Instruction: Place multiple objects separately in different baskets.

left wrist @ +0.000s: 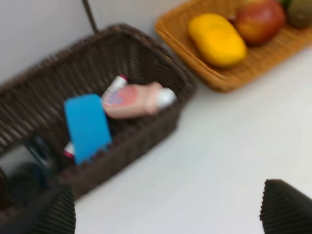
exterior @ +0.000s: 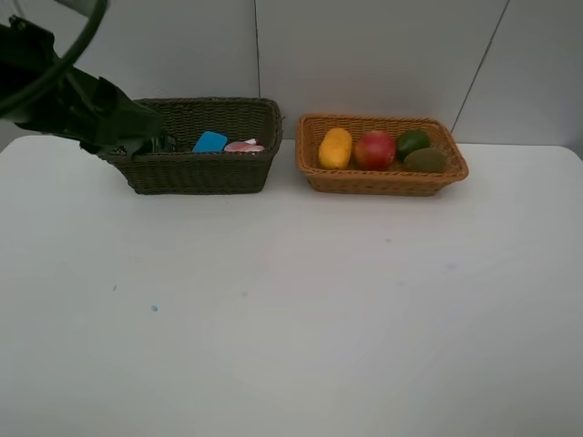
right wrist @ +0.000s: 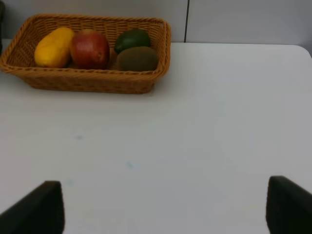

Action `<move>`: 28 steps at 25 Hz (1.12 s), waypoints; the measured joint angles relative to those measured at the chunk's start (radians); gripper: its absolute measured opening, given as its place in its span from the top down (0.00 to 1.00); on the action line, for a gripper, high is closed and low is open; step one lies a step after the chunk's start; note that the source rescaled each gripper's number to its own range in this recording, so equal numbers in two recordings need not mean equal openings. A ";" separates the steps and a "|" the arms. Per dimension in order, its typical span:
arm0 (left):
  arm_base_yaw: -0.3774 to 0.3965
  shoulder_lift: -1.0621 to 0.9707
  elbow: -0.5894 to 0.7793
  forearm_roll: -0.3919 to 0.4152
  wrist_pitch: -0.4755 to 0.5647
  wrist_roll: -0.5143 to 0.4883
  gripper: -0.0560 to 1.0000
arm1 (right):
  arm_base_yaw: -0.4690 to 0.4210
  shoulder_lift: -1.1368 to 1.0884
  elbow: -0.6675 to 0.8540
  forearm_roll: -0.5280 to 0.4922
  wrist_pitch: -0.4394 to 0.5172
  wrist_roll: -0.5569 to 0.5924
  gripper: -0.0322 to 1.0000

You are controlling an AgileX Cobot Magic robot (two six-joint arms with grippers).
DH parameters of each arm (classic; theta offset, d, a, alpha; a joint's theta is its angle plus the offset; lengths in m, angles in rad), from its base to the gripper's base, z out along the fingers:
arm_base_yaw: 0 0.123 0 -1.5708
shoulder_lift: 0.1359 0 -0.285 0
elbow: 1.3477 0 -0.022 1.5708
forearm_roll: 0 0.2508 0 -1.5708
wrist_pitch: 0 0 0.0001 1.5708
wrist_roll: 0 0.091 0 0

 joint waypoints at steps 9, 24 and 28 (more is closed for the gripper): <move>0.000 -0.228 0.082 0.034 0.255 -0.079 0.00 | 0.000 0.000 0.000 0.000 0.000 0.000 0.00; 0.000 -0.530 0.131 0.117 0.612 -0.246 0.00 | 0.000 0.000 0.000 0.000 0.000 0.000 0.00; 0.000 -0.545 0.131 0.206 0.692 -0.313 0.00 | 0.000 0.000 0.000 0.000 0.000 0.000 0.00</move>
